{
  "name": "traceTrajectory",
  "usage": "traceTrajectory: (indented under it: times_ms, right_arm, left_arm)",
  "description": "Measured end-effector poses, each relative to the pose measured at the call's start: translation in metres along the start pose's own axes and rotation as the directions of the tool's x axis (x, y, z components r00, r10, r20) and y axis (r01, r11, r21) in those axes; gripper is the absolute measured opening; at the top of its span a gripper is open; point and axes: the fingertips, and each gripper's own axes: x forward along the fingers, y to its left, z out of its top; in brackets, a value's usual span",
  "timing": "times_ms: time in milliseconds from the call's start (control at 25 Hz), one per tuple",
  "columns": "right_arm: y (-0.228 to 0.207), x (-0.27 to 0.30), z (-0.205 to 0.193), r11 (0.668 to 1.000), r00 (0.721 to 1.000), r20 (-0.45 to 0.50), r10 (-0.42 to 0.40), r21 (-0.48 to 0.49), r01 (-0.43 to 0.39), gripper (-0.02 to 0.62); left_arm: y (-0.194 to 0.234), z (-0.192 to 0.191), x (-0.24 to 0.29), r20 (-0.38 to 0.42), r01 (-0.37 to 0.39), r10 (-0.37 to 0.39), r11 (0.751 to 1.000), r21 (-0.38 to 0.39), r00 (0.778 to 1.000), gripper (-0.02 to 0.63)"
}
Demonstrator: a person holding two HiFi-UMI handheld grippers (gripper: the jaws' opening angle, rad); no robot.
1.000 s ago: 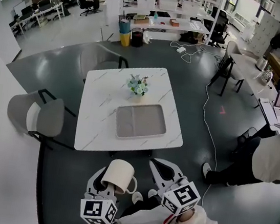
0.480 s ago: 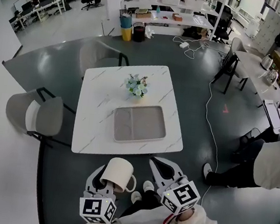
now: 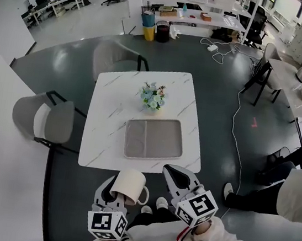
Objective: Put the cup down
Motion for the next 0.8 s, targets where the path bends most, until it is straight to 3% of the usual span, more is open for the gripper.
traceTrajectory:
  times_ms: [800]
  right_arm:
    - [-0.033, 0.041, 0.006, 0.997, 0.997, -0.010, -0.071, 0.006, 0.071, 0.005]
  left_arm:
    - [0.023, 0.015, 0.054, -0.063, 0.046, -0.041, 0.996, 0.082, 0.997, 0.046]
